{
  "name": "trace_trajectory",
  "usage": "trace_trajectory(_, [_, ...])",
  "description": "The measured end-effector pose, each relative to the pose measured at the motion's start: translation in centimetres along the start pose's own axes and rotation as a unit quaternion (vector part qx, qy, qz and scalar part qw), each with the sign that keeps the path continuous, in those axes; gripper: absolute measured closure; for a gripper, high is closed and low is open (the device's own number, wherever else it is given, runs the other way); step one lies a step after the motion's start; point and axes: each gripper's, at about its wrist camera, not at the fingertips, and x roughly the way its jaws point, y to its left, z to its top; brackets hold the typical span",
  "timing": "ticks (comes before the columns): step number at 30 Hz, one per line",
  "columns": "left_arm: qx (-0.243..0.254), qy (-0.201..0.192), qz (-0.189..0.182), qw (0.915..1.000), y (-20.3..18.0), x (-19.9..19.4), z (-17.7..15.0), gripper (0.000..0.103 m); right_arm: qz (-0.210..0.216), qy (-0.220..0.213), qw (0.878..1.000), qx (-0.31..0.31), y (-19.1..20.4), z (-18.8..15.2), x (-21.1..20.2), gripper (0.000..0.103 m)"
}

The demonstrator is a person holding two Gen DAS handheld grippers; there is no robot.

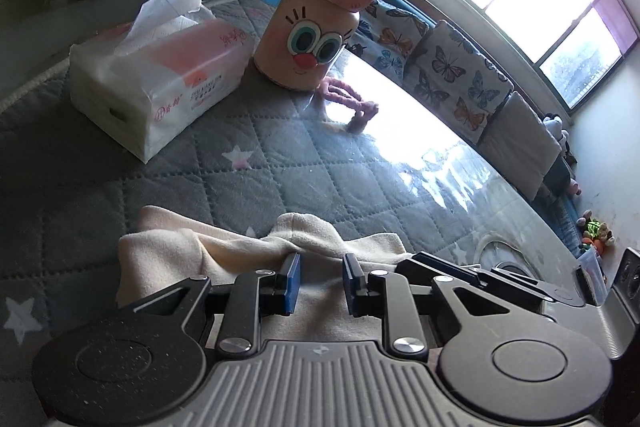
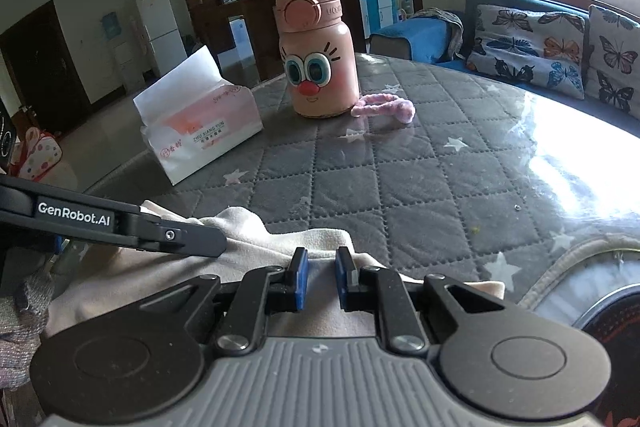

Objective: Fold clothes

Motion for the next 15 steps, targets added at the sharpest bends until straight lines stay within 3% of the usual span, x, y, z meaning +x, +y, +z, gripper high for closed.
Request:
trace_trajectory(5, [0.008,-0.005,0.003,1.0000,-0.3,-0.7,-0.3,0.076,0.004,-0.002,1.000,-0.011,0.8,-0.3,-1.8,0.069])
trace_trajectory(15, [0.053,-0.011,0.018,0.9984,-1.9,-4.2,-3.4,0.065,0.002,0.013,0.998,-0.061,3.2,-3.4,-6.2,0.061])
